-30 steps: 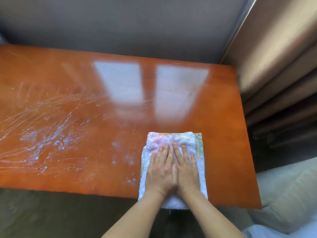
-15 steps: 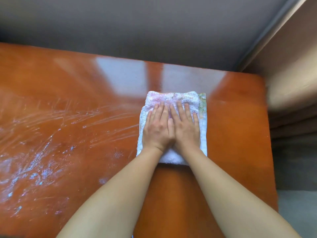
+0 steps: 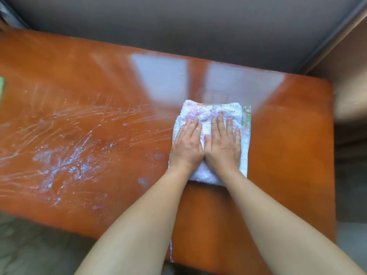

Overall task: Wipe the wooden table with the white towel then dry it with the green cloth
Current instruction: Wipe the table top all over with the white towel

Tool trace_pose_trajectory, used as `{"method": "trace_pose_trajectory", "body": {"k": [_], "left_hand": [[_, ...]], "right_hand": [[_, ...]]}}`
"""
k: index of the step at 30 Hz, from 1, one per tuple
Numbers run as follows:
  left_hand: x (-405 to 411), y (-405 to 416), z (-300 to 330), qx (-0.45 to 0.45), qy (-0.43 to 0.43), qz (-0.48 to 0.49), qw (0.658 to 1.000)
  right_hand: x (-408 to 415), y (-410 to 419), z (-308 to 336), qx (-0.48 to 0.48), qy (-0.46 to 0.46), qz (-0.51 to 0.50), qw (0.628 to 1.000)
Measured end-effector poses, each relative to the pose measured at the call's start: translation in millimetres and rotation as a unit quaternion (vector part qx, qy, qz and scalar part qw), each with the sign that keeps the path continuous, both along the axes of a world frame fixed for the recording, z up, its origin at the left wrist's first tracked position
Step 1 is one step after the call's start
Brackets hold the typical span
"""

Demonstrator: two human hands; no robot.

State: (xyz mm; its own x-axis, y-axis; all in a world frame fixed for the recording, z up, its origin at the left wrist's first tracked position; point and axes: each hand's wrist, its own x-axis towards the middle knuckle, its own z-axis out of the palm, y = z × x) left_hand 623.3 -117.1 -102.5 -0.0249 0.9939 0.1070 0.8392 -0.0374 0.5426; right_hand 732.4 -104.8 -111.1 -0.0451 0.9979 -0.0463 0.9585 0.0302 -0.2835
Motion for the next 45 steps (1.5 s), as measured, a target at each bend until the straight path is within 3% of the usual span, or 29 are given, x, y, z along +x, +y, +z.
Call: {"method": "trace_pose_trajectory", "body": {"k": [13,21,39,45], "left_hand": [[-56,-199,-4,-0.006,0.019,-0.005,1.000],[-86,-262,-17,0.007,0.040,-0.028,0.999],[-100,-222,-17,0.020,0.059,-0.015,0.998],[-109,-143,-10,-0.005,0.060,0.032,0.998]], "right_hand": [[-54,-202,-7,-0.005,-0.005,-0.005,1.000],[-81,-271,-6,0.011,-0.012,-0.008,1.000],[-92,-218,-3,-0.014,-0.016,0.034,0.999],[-104,-133,-2,-0.029,-0.003,0.065,0.997]]}}
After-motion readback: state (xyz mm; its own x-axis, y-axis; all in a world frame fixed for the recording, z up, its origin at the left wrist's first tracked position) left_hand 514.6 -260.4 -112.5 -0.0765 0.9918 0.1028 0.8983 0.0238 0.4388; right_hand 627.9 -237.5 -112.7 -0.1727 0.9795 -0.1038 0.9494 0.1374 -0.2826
